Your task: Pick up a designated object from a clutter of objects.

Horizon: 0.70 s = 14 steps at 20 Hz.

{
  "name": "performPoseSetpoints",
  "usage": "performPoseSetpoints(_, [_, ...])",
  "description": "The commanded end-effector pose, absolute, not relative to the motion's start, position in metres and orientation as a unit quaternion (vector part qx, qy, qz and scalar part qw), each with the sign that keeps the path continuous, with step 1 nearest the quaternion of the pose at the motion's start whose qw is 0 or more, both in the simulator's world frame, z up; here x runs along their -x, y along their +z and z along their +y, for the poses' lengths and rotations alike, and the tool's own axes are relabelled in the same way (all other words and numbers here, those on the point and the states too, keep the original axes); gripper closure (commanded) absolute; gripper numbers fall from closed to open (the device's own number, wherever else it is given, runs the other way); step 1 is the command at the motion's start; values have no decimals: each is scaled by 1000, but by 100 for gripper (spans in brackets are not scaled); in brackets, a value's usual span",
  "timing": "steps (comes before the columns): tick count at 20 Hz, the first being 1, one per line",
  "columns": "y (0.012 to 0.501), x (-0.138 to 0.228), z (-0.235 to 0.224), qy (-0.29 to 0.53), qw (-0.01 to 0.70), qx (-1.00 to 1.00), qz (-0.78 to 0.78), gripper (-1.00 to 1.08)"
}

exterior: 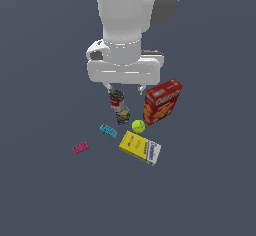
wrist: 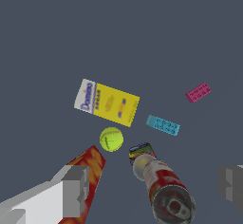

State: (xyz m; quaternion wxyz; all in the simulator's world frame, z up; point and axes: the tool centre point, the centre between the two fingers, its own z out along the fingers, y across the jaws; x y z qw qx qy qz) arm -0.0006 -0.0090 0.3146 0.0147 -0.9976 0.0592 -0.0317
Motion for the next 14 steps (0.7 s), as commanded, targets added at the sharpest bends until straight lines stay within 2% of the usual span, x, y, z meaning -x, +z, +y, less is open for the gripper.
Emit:
performPoseSetpoints(1, [304, 10, -15, -28, 13, 996, 88, -92])
performPoseSetpoints(14, [239, 78, -44, -9, 4, 964, 265, -92])
